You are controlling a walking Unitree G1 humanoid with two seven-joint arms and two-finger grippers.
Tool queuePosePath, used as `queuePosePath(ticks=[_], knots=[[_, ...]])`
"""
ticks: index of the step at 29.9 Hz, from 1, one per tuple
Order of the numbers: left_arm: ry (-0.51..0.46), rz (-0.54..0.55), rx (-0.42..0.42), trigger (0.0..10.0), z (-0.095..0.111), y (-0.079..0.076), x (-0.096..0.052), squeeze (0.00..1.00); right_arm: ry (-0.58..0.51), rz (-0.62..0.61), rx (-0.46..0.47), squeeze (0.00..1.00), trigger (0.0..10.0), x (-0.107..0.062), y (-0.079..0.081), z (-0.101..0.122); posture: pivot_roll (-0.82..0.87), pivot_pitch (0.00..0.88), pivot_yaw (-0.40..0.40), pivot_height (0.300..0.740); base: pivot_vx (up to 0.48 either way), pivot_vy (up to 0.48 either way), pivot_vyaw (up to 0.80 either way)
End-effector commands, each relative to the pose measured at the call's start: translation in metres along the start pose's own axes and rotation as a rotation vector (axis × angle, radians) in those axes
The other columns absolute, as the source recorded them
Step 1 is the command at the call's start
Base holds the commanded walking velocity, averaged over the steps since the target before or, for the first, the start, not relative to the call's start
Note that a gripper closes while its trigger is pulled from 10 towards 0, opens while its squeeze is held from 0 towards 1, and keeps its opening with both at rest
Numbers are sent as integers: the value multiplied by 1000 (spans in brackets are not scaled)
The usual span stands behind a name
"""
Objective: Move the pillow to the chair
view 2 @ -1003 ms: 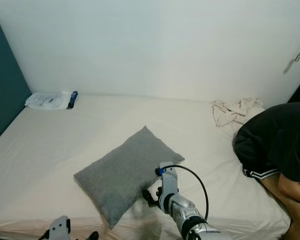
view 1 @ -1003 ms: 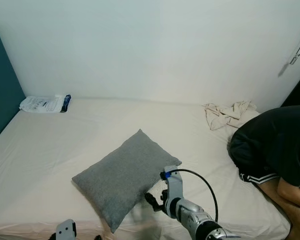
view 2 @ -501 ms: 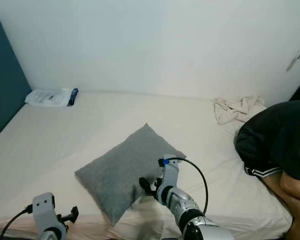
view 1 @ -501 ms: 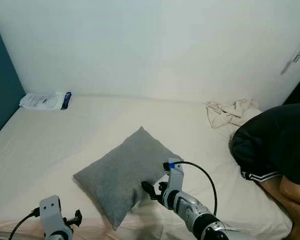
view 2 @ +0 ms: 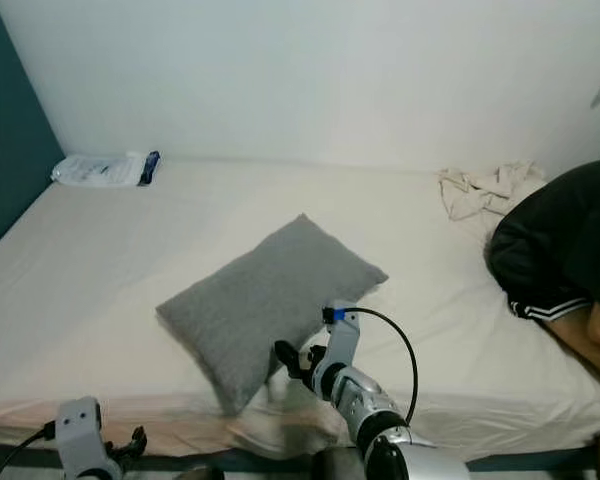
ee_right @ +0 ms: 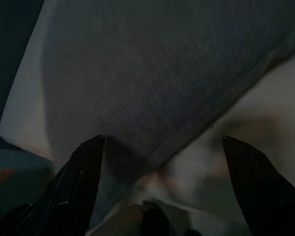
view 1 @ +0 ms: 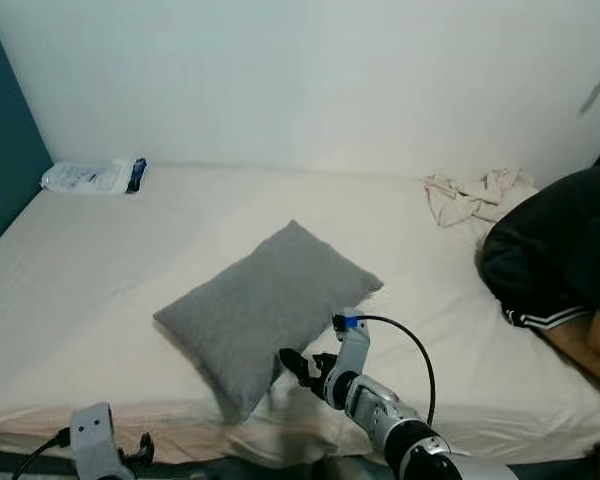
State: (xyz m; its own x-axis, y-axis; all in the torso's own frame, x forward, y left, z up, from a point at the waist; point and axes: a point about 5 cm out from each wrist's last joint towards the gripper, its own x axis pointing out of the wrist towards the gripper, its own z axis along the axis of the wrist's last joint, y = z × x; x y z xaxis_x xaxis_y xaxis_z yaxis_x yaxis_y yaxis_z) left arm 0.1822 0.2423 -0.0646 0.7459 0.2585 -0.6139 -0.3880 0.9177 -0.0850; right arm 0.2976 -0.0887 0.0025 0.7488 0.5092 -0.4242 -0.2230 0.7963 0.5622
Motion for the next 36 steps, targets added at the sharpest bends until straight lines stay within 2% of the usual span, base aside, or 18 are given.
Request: queuePosePath(ticks=[1, 4, 8, 15, 20, 24, 32, 34, 35, 36], knots=[[5, 3, 15, 10000, -1, 2, -1, 0, -33, 39, 7, 0, 10000, 2, 4, 9, 69, 56, -62, 575, 0, 0, 0], [5, 6, 12, 10000, -2, 3, -1, 0, -54, 93, 0, 0, 10000, 5, 11, 16, 67, 57, -61, 560, 0, 0, 0], [7, 3, 19, 10000, -2, 3, -1, 0, -78, 94, 16, 0, 10000, 6, 12, 21, 66, 55, -58, 545, 0, 0, 0], [-1, 2, 23, 10000, -1, 4, -1, 0, -128, 123, 90, 0, 10000, 6, 13, 28, 74, 52, -58, 515, 0, 0, 0], [-5, 2, 22, 10000, -1, 5, -2, 0, -173, 200, 149, 0, 10000, 6, 20, 33, 78, 54, -53, 515, 0, 0, 0], [4, 6, 25, 10000, -5, 7, -4, 0, -257, 299, 249, 0, 10000, 7, 28, 44, 82, 55, -48, 515, 0, 0, 0], [37, 18, 27, 10000, -18, 11, -10, 0, -281, 382, 295, 0, 10000, 8, 36, 51, 90, 61, -44, 515, 0, 0, 0], [38, 20, 25, 10000, -19, 12, -11, 0, -277, 361, 286, 0, 10000, 9, 36, 52, 91, 62, -44, 515, 0, 0, 0], [38, 21, 26, 10000, -19, 12, -11, 0, -279, 336, 283, 0, 2824, 10, 35, 53, 94, 63, -46, 515, 0, 0, 0], [38, 22, 26, 10000, -19, 13, -11, 0, -280, 320, 282, 0, 2824, 11, 35, 54, 94, 63, -46, 515, 0, 0, 0]])
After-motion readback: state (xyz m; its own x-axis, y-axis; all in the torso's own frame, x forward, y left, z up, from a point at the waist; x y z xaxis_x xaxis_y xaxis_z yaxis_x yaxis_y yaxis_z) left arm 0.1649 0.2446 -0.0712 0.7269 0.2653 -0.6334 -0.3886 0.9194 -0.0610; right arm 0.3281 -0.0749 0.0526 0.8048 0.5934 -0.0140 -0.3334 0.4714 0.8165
